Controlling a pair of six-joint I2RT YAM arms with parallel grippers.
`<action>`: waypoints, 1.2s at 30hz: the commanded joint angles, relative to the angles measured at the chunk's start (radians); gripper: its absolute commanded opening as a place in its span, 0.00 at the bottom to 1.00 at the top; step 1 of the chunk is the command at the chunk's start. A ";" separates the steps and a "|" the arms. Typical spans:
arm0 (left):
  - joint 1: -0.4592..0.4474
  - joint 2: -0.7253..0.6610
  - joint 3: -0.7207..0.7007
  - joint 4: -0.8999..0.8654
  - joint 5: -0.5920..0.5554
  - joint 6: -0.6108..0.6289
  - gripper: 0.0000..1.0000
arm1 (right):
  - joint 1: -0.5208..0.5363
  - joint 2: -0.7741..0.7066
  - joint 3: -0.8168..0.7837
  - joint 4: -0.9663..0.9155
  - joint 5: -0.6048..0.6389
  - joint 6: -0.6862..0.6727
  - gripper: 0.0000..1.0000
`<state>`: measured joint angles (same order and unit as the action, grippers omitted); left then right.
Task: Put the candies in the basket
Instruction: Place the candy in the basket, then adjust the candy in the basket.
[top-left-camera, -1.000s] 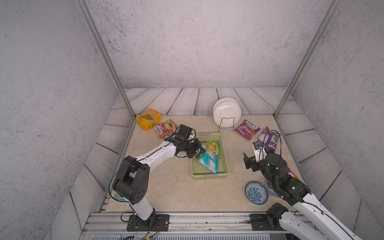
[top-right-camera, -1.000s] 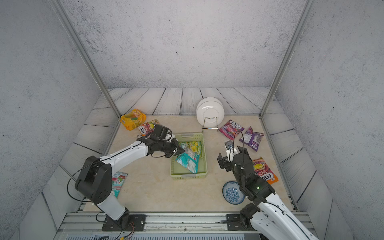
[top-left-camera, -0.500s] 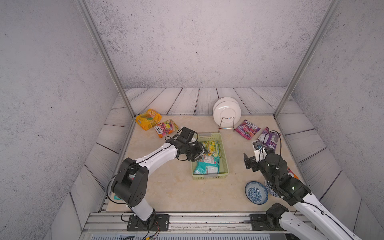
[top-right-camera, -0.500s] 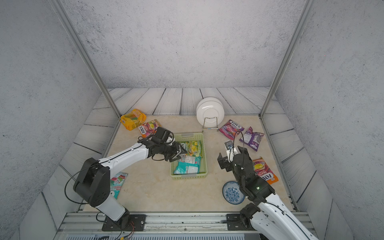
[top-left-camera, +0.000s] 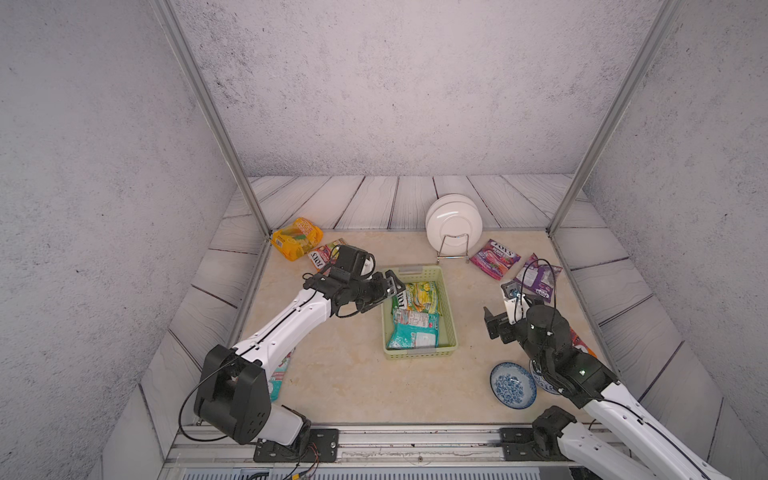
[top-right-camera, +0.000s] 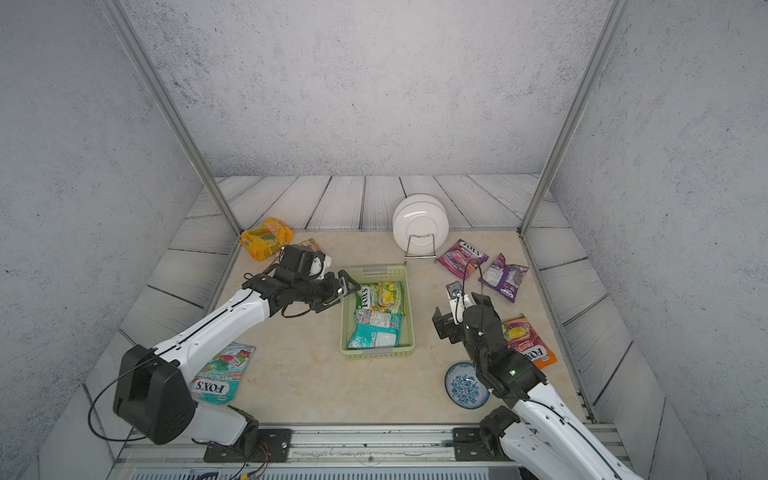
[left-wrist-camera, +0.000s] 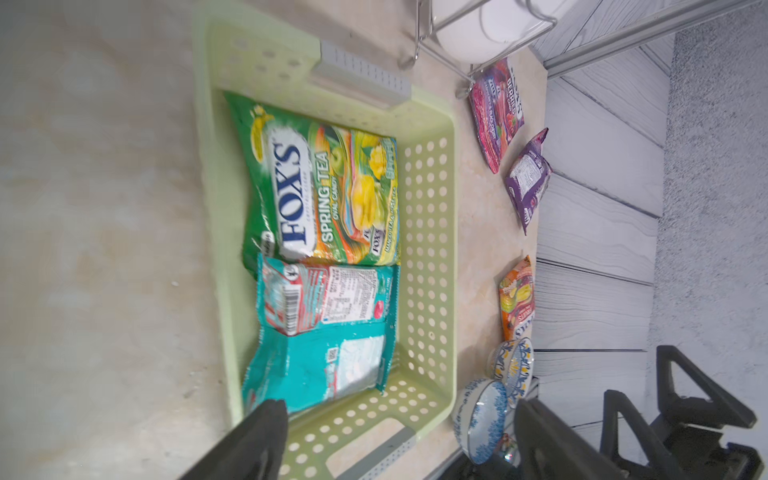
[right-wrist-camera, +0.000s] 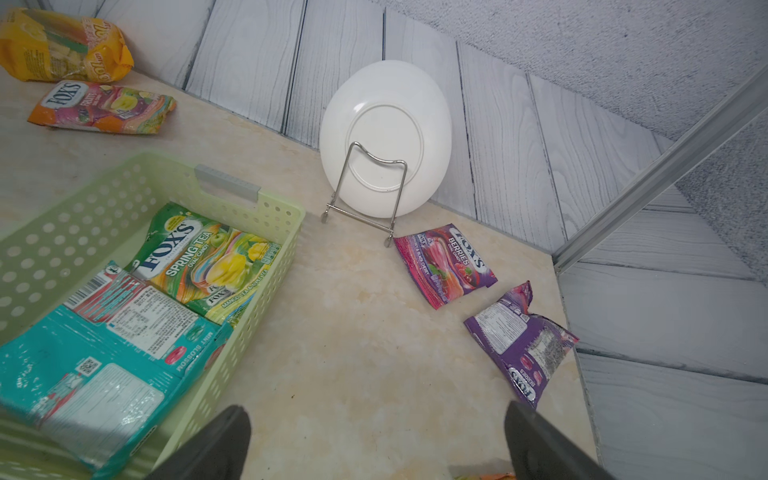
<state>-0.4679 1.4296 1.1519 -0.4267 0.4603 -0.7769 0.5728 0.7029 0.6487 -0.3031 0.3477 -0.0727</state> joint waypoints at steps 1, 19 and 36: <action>0.024 -0.064 0.014 -0.043 -0.066 0.214 0.98 | -0.001 0.049 0.067 -0.044 -0.066 0.041 1.00; 0.267 -0.298 -0.069 -0.134 -0.304 0.710 0.98 | 0.001 0.527 0.419 -0.207 -0.337 0.300 0.91; 0.425 -0.407 -0.158 -0.076 -0.216 0.734 0.98 | 0.023 1.033 0.729 -0.204 -0.661 0.412 0.60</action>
<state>-0.0532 1.0435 0.9981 -0.5259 0.2401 -0.0628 0.5846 1.6615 1.3067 -0.4786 -0.2310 0.3237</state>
